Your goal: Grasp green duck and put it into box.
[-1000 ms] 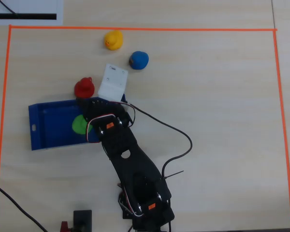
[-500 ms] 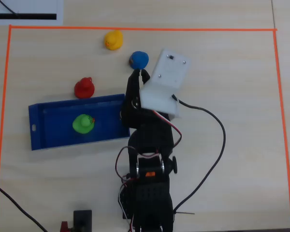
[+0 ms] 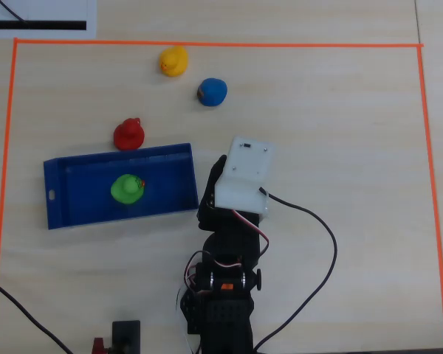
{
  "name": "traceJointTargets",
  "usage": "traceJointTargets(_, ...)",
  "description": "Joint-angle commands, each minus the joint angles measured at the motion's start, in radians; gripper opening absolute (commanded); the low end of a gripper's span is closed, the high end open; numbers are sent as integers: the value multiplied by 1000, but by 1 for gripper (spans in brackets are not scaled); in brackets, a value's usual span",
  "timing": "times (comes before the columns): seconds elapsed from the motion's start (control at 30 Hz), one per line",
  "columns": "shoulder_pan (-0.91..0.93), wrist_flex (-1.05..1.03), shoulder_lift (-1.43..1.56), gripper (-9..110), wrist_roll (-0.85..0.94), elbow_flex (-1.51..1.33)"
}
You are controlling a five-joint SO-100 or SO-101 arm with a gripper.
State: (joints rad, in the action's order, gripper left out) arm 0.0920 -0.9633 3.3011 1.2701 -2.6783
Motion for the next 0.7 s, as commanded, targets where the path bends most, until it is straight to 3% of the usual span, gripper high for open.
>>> traceJointTargets(0.0, 9, 87, 8, 0, 12, -202)
traceJointTargets(0.17, 9, 141, 11, 0, 54, -433)
traceJointTargets(0.53, -67, -339, 11, 0, 72, -433)
traceJointTargets(0.67, -55, -350, 11, 0, 64, -433)
